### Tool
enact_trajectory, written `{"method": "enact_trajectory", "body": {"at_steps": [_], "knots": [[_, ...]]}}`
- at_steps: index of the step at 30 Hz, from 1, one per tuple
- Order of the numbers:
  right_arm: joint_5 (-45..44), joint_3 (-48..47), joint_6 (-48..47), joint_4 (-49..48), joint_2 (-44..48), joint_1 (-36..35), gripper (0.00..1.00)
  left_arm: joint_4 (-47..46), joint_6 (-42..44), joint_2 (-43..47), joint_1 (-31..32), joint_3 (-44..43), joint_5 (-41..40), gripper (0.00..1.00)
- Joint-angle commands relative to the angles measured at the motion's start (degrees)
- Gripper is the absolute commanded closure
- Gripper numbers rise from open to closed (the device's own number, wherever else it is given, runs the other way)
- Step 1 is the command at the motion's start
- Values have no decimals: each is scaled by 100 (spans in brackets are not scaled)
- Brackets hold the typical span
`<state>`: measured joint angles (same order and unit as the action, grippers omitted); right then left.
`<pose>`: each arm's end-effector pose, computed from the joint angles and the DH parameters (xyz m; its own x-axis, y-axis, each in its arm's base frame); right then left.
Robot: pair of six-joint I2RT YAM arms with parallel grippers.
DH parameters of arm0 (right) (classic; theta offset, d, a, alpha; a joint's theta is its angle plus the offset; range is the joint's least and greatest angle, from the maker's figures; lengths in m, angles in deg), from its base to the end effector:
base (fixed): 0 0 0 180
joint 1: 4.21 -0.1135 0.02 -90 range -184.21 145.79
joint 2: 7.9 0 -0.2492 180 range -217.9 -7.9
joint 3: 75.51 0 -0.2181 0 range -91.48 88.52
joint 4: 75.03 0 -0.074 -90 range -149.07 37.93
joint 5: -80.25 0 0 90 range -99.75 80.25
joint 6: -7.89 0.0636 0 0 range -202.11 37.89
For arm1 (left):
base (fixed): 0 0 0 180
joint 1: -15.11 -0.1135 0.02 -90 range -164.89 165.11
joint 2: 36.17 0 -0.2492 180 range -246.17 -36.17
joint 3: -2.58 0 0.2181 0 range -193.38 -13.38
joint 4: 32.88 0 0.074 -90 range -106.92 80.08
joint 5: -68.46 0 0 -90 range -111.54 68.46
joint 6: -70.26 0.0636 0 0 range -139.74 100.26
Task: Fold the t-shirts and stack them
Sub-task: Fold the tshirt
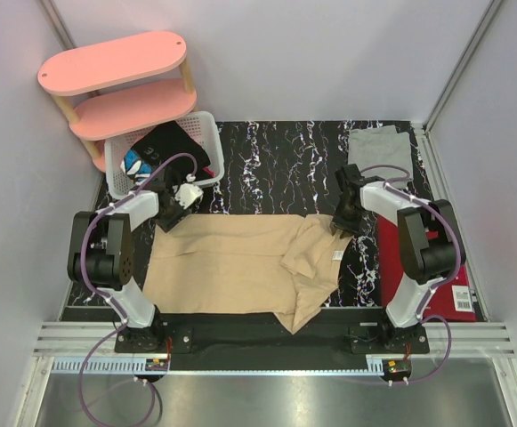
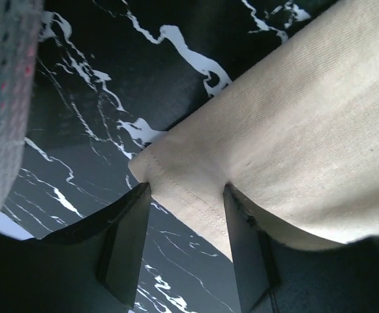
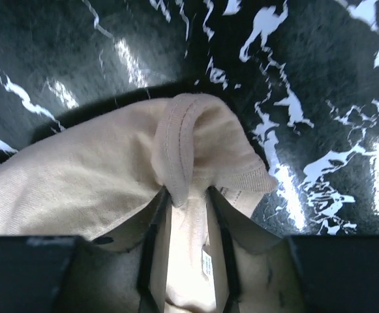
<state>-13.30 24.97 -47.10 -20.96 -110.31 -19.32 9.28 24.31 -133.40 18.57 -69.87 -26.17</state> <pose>0.2960 0.0758 0.1381 -0.9119 0.3469 -0.2194 0.3376 0.9379 0.0800 0.3030 -0.0132 0.1429 -0.6402 0.7330 -0.2299 0.6591 0.6778 0.3257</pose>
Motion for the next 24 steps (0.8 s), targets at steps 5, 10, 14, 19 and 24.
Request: {"method": "enact_trajectory", "body": {"at_steps": [5,10,14,19,24], "knots": [[-234,18,121,-295,-262,754,73,-721,428,-121,-346,384,-153,48],[-181,88,68,-383,-393,993,74,-791,587,-50,-478,455,-267,49],[-68,-174,-11,-383,-639,1028,61,-853,701,-85,-610,463,-337,49],[215,-447,-344,-313,-264,879,43,-792,631,-51,-681,411,-259,50],[-654,-676,-652,214,449,48,36,-388,385,257,-488,182,-13,50]]}}
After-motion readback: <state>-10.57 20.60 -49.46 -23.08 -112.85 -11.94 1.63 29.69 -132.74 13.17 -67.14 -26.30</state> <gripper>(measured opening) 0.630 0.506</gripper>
